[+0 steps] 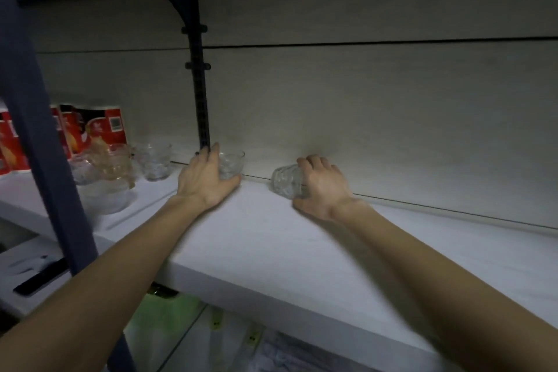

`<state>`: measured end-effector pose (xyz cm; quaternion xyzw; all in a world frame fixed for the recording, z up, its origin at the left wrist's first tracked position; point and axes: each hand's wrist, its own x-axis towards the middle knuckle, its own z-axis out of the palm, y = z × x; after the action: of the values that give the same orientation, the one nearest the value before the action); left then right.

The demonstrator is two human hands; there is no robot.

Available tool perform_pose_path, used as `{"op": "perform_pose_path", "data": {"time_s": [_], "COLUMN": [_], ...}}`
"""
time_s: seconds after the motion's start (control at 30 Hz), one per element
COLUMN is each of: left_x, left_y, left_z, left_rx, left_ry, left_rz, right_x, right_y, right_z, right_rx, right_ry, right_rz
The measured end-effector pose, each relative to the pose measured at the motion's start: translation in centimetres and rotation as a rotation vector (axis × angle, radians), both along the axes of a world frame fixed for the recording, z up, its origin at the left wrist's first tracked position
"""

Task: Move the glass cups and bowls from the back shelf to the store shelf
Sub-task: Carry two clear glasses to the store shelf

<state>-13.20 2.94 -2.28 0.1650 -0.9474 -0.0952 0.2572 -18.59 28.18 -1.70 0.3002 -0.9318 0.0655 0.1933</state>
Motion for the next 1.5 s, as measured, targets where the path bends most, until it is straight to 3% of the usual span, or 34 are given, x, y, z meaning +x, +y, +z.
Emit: {"op": "perform_pose_path", "data": {"time_s": [0.23, 0.5, 0.63, 0.73, 1.0, 1.23, 1.37, 1.5], "left_x": [-2.6, -1.7, -0.2, 1.7, 11.6, 21.6, 26.4, 29.2], "left_y": [-0.9, 2.2, 4.4, 7.6, 25.5, 44.4, 54.3, 63.3], "left_z": [-0.2, 0.9, 1.5, 2.0, 3.6, 0.3, -1.7, -2.3], "left_rx": [0.202, 0.389, 0.529, 0.685, 0.930, 0.885, 0.728, 0.715], "left_ry": [0.100, 0.039, 0.070, 0.178, 0.358, 0.437, 0.368, 0.300], "left_rz": [-0.118, -0.286, -0.354, -0.432, -0.790, -1.090, -1.254, -1.307], "right_x": [1.2, 5.9, 9.0, 12.0, 24.1, 36.9, 42.2, 45.1], "right_y": [-1.0, 1.2, 4.8, 8.8, 23.3, 39.1, 48.2, 56.2], "right_z": [0.8, 1.6, 0.8, 0.5, -0.4, -5.3, -6.9, -5.9], "right_rx": [0.018, -0.132, -0.285, -0.525, -1.127, -1.184, -1.235, -1.256], "right_ry": [-0.033, -0.175, -0.136, -0.068, 0.148, 0.378, 0.455, 0.459], "right_rz": [-0.128, -0.279, -0.297, -0.290, -0.259, -0.354, -0.509, -0.635]}}
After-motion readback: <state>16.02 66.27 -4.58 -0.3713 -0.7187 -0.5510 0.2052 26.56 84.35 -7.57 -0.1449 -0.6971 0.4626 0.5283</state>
